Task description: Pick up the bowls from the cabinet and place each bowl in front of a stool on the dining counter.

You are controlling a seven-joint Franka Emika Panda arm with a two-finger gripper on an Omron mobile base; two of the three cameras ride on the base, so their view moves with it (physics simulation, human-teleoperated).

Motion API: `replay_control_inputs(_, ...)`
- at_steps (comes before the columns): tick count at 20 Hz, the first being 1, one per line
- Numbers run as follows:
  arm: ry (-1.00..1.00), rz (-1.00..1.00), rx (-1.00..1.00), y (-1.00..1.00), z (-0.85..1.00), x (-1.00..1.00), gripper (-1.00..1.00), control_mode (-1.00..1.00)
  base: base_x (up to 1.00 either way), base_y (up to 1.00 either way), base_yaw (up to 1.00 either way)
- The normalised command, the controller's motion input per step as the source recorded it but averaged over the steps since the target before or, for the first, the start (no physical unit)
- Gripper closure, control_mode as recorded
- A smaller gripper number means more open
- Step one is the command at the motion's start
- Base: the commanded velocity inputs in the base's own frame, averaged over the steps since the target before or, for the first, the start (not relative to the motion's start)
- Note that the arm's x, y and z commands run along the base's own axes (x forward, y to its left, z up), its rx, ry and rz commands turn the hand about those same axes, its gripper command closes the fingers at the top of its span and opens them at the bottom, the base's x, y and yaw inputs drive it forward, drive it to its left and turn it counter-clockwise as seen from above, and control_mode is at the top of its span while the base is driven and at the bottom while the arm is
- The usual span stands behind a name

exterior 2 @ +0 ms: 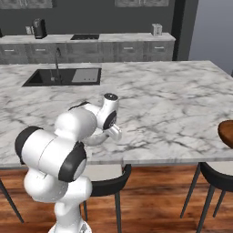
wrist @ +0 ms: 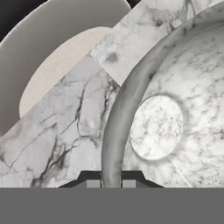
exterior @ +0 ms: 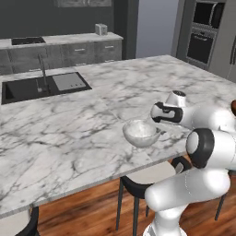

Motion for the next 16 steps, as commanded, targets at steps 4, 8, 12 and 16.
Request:
replay_control_inputs(4,-0.04,0.0,0.01,0.0,-0.41,0.16,1.0,-1.0,0.0,0.0,0.0)
replay_control_inputs(8,-0.01,0.0,0.0,0.0,-0.28,0.04,1.0,-1.0,0.0,0.0,0.0)
replay_control_inputs(12,0.0,0.0,0.0,0.0,-0.04,0.04,1.0,-1.0,0.0,0.0,0.0)
replay_control_inputs(16,0.0,0.0,0.0,0.06,0.0,0.0,1.0,-1.0,0.0,0.0,0.0)
